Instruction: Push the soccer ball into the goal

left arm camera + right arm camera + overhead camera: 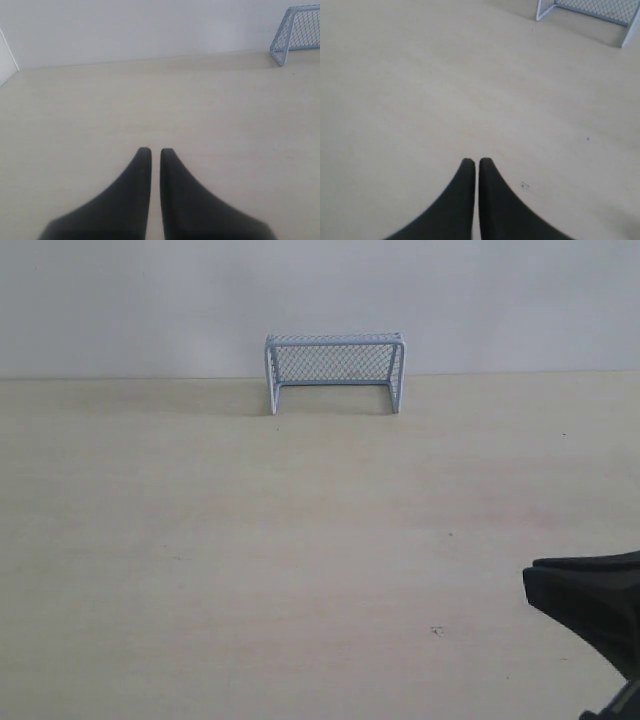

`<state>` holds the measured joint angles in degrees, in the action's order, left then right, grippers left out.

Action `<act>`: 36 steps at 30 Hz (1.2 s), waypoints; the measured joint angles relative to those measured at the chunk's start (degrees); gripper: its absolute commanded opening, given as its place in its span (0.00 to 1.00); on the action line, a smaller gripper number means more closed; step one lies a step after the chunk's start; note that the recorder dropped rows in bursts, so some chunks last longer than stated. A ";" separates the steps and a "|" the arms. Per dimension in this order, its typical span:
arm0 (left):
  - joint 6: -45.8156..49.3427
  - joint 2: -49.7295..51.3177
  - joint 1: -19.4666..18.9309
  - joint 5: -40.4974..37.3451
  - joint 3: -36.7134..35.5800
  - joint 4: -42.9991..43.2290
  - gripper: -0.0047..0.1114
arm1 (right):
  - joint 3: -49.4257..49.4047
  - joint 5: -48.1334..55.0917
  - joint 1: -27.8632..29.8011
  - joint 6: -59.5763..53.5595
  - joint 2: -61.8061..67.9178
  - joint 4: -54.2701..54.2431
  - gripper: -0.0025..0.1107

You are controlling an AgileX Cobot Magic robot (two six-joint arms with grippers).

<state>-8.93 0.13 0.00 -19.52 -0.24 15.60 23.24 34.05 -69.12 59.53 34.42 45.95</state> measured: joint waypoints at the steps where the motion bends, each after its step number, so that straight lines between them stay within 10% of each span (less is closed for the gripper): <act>1: 0.00 0.00 0.00 0.00 0.00 0.00 0.09 | -1.12 -0.57 0.93 1.70 0.00 1.57 0.02; 5: 0.00 0.00 0.00 0.00 0.00 0.00 0.09 | -6.13 -7.60 10.12 6.74 -1.08 5.79 0.02; 13: 0.00 0.00 0.00 0.00 0.00 0.00 0.09 | -20.55 -28.16 46.26 8.68 -18.10 6.43 0.02; 18: 0.00 0.00 0.00 0.00 0.00 0.00 0.09 | -22.92 -26.88 56.25 9.64 -27.58 1.81 0.02; 36: 0.00 0.00 0.00 0.00 0.00 0.00 0.09 | -23.04 -14.25 59.22 6.53 -32.17 -1.74 0.02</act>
<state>-8.93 0.13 0.00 -19.52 -0.24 15.60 0.20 19.80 -9.90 66.06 2.25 44.21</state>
